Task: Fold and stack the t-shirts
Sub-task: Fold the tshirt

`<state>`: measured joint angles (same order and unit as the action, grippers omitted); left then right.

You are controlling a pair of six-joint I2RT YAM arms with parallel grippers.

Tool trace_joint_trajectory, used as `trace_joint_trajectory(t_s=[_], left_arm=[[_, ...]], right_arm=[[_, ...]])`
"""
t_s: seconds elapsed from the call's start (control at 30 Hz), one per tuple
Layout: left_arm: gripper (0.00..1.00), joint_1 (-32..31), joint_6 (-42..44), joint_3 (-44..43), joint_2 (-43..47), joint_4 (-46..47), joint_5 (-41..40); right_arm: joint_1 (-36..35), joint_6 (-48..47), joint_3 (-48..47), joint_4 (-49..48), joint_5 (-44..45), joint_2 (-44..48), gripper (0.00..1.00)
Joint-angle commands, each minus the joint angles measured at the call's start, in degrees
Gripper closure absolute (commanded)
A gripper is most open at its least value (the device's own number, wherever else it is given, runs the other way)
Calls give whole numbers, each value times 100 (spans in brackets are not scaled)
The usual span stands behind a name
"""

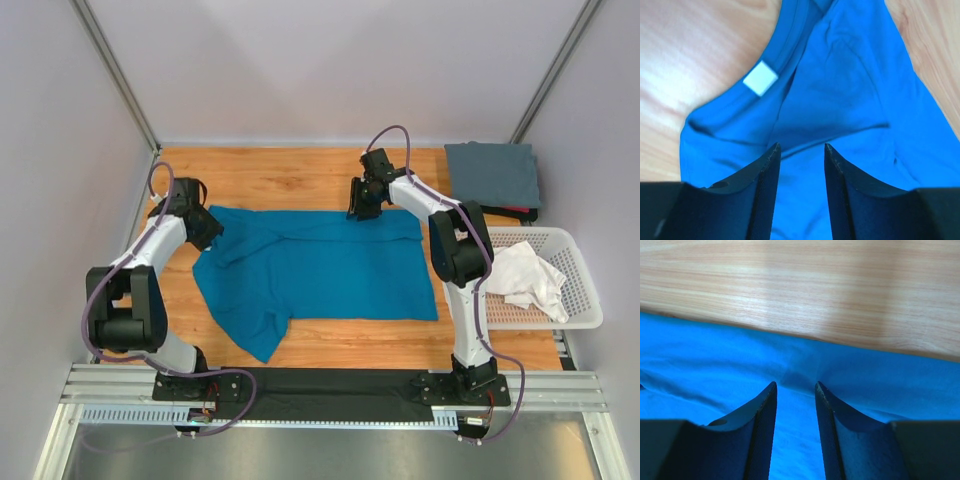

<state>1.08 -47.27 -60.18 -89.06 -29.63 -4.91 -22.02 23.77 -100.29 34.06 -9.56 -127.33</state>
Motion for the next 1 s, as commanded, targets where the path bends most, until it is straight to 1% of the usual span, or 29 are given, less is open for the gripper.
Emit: trace_joint_trajectory(t_s=[0.0,0.03,0.07,0.23,0.4,0.57,0.67,0.7,0.83,0.97], left_arm=[[52,-91,-502,383,362,-368,122],[52,-91,-520,454,397,-334,122],[52,-230,-521,490,389,-316,165],[53,-258,-275,525,249,-175,280],[53,-389,-73,604,178,132,315],[53,-433,-107,631,108,142,298],[49,-425,-221,508,239,-68,96],[42,-425,-274,481,266,-148,-1],[39,-425,-555,490,467,-307,-326],[37,-328,-1038,647,565,-500,-424]], right_arm=[[-22,58,-263,65,-63,-126,62],[-22,40,-254,83,-55,-126,62],[-30,40,-245,109,-46,-108,62],[-30,-21,-201,206,42,-3,62],[-39,-21,-228,180,-63,340,63],[-100,-92,-210,206,-125,638,62],[-153,-92,-140,215,-98,753,62],[-162,-83,-53,180,-98,779,62],[-180,-30,36,118,-169,771,62],[-259,-21,97,92,-186,753,62]])
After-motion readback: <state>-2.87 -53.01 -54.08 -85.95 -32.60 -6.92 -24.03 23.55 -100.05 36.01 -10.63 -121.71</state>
